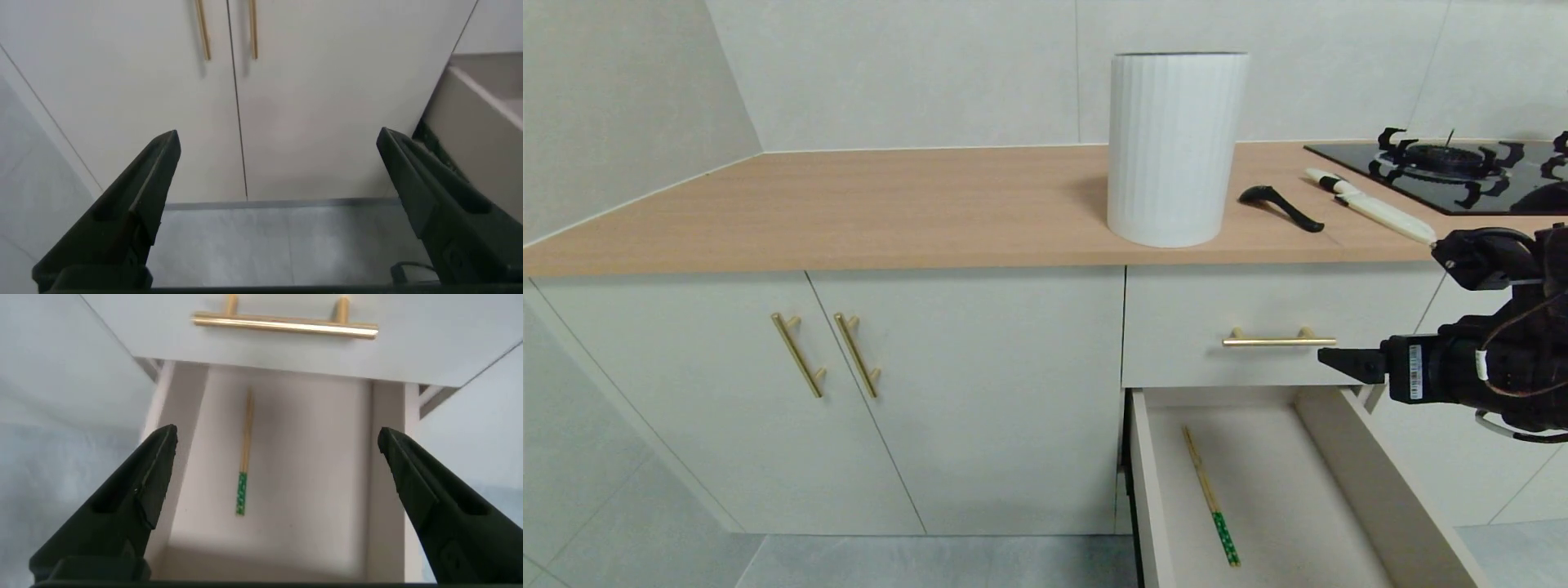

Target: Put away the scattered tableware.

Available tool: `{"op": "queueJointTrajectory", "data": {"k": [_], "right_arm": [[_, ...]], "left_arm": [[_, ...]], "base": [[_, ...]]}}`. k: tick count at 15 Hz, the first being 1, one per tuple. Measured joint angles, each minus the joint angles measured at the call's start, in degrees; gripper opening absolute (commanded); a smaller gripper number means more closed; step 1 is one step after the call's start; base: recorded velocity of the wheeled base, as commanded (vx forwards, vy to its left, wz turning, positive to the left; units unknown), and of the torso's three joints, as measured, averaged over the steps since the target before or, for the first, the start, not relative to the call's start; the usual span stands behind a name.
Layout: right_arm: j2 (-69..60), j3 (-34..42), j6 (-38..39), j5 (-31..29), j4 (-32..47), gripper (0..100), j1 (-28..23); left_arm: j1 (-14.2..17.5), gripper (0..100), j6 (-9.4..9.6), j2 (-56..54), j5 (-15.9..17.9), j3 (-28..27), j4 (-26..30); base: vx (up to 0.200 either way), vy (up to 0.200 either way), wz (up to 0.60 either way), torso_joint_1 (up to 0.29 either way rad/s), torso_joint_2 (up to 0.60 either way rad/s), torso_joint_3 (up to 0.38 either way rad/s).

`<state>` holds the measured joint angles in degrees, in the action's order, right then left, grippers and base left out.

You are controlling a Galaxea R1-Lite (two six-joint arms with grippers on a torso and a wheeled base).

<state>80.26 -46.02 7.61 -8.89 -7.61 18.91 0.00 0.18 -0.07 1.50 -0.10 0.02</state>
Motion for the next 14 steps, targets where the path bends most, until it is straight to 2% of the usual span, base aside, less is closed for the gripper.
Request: {"op": "queueJointTrajectory", "data": {"k": [14], "right_arm": [[0.46, 0.22, -0.88, 0.11, 0.02, 100, -0.04]], "left_arm": [[0.00, 100, 0.02, 0.00, 0.00, -0.01, 0.00]], "base": [[0.000, 0.000, 0.00, 0.183, -0.46, -0.280]]}}
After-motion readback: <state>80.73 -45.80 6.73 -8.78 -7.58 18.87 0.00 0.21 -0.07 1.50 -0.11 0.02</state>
